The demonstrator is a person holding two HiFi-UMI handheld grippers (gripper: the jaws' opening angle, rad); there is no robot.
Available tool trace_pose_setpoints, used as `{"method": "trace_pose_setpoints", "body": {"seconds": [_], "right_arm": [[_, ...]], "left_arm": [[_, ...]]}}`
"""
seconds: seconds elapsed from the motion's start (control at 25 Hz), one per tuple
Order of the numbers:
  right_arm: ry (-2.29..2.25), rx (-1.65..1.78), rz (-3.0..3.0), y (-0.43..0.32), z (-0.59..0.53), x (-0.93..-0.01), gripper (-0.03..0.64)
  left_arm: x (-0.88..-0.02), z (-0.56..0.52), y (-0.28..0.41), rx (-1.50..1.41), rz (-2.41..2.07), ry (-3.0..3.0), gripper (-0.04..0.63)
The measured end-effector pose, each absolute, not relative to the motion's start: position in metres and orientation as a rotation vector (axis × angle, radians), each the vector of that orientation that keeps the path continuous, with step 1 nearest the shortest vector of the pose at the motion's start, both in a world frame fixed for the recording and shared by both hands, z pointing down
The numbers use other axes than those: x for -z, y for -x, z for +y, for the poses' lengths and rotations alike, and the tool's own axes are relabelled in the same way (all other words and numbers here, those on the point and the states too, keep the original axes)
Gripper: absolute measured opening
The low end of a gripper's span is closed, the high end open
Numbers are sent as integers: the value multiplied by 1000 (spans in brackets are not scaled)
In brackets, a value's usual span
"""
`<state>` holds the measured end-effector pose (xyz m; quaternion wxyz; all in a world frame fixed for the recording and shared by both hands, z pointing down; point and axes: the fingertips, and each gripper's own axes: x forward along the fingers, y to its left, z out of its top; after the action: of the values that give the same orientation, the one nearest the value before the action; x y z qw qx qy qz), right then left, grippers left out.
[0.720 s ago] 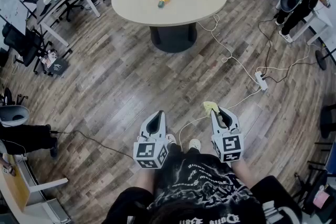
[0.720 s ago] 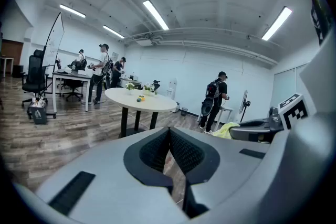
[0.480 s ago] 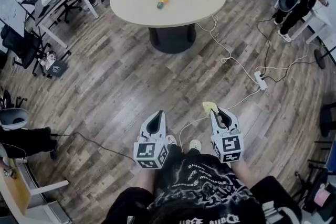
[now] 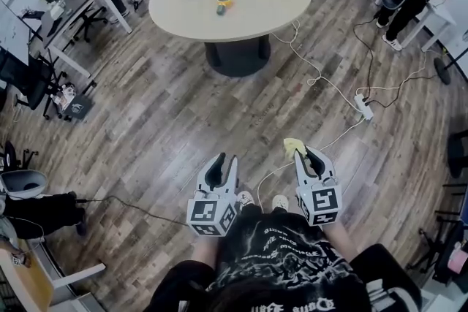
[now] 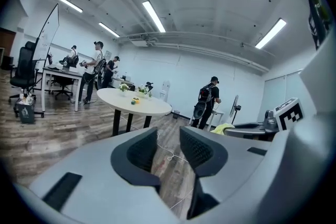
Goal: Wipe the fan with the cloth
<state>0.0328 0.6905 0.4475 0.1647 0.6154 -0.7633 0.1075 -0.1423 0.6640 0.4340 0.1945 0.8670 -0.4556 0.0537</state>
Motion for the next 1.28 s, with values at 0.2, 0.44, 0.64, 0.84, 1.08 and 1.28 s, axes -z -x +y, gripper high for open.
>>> {"method": "trace_pose_setpoints", "body": {"seconds": [0.2,0.44,0.64,0.84,1.08,1.28], "right_arm": [[-1806,-284,-2171,-14,681,-439,70],[-1806,-228,-2183,7,678,-434,71],[-1810,-208,-2188,17,679,-425,71],[-1777,-202,-2215,20,669,-425,71],[-1736,-169,-2255,16,626,-422,71],[-1648,-156,-2294,9,576,-428,71]], "left_arm": [[-435,654,151,-253,-1187,-2513,254],[-440,650,157,-294,-1109,-2535,333],[-434,654,162,-400,-1085,-2615,331],[-431,645,166,-312,-1073,-2576,332],[-430,615,173,-221,-1121,-2486,333],[-423,574,165,-193,-1201,-2495,327]]}}
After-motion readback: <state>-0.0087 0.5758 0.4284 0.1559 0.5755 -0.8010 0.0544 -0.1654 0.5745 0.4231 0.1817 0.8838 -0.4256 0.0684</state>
